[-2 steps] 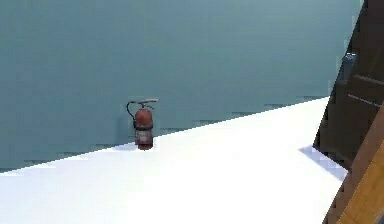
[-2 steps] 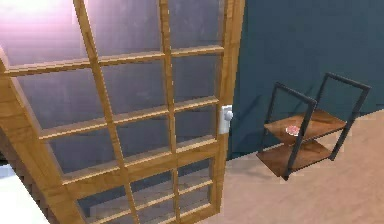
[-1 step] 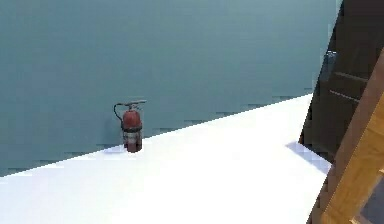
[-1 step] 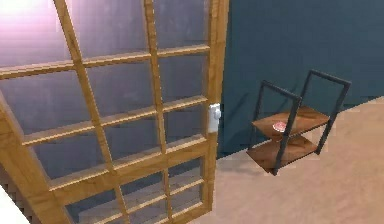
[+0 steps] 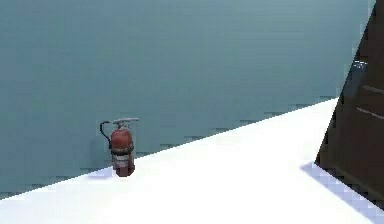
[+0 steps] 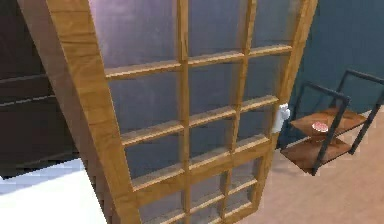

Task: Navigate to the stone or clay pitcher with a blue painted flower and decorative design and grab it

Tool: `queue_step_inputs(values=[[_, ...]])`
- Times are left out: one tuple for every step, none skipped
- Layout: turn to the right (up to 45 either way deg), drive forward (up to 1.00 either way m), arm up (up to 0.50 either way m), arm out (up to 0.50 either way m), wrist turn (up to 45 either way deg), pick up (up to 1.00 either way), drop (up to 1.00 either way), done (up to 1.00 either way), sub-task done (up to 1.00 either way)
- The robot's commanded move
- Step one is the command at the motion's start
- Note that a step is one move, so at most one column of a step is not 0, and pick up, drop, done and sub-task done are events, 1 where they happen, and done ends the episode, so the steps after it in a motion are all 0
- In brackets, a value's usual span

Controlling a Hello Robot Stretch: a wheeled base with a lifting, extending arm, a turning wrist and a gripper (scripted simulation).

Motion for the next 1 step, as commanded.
queue_step_inputs(values=[[24.0,0.0,0.0,0.0,0.0,0.0,0.0,0.0,0.0]])
